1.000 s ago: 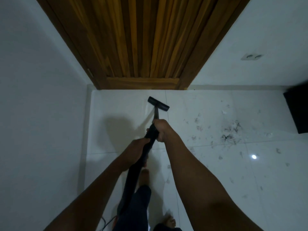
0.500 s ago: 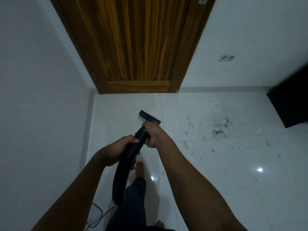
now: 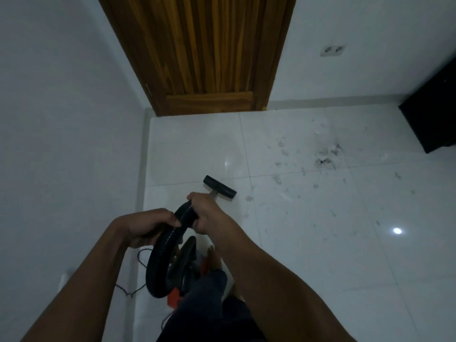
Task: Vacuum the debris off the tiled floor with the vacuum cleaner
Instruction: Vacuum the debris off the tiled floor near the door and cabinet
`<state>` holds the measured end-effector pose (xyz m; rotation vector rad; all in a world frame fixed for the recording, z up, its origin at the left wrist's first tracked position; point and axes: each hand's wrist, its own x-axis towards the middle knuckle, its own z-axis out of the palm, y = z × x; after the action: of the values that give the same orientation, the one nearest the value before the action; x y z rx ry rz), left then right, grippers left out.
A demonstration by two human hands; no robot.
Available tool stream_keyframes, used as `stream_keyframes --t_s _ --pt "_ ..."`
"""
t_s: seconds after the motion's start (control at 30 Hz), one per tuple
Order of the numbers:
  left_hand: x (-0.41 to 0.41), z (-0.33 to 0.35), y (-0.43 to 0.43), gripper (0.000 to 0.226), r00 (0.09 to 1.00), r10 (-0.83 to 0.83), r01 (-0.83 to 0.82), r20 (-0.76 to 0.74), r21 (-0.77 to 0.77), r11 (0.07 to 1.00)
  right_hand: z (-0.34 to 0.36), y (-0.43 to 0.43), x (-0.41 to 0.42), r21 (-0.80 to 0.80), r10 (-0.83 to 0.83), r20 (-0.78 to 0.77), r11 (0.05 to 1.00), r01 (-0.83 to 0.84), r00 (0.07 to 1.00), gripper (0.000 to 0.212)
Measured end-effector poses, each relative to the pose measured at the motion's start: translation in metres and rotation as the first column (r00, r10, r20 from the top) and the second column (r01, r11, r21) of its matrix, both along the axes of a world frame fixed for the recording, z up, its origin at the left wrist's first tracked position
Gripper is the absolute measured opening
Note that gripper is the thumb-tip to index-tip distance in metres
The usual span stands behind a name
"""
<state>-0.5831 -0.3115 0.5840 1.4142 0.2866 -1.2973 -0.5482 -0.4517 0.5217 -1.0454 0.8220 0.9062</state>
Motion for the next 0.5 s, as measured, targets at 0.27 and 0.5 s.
stream_keyframes --t_s 0.27,0.5 --pt "-0.032 -0.021 0.003 0.058 1.0 0.025 -0.024 -0.011 0.069 0.997 -0.021 0.005 -0.036 -0.002 -0.011 -0.073 1.0 0.011 0.997 0.01" --pt "-0.035 -0.051 0.005 0.075 0.998 -0.039 0.04 -0.04 0.016 0.999 -0.039 0.004 -0.036 -0.105 0.066 -0.117 0.991 -0.078 0.991 0.01"
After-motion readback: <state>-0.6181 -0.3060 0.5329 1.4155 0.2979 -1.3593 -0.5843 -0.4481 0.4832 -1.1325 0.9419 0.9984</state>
